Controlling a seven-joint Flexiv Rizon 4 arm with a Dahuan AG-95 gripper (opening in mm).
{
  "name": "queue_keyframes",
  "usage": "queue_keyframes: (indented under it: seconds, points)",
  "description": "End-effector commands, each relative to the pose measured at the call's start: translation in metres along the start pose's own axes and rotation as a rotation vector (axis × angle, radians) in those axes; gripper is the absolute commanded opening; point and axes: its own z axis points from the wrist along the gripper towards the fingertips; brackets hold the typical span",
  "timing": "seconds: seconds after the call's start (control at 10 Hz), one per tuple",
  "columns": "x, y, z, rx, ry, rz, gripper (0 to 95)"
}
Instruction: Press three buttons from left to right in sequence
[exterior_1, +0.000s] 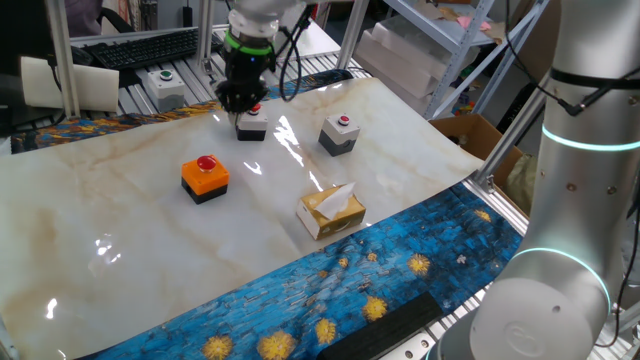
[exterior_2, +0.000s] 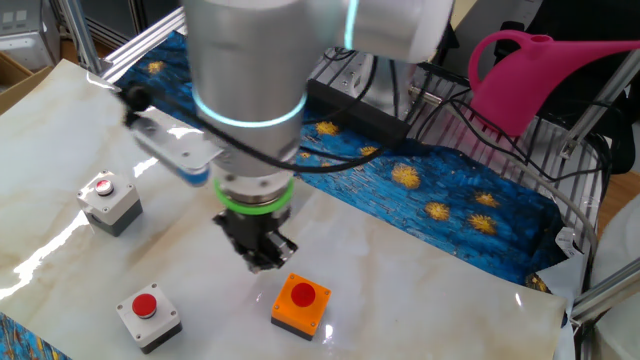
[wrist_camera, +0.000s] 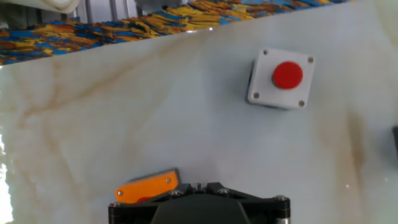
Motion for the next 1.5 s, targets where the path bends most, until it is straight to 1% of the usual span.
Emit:
queue_keyframes:
  seconds: [0.1, 0.4, 0.7, 0.8, 0.9, 1.1, 1.2, 1.5]
  points:
    - [0.013, 0.007, 0.005, 0.001, -0.005, 0.032, 0.0]
    - [0.025, 0.025, 0.01, 0.001, -0.006, 0.083, 0.0]
    - [0.031, 0.035, 0.02, -0.001, -0.016, 0.128, 0.0]
    - [0.031, 0.036, 0.021, -0.001, -0.018, 0.133, 0.0]
    - [0.034, 0.041, 0.028, -0.003, -0.024, 0.146, 0.0]
    - [0.035, 0.045, 0.036, -0.005, -0.035, 0.156, 0.0]
    - [0.035, 0.045, 0.038, -0.005, -0.039, 0.157, 0.0]
    - [0.035, 0.046, 0.04, -0.011, -0.04, 0.159, 0.0]
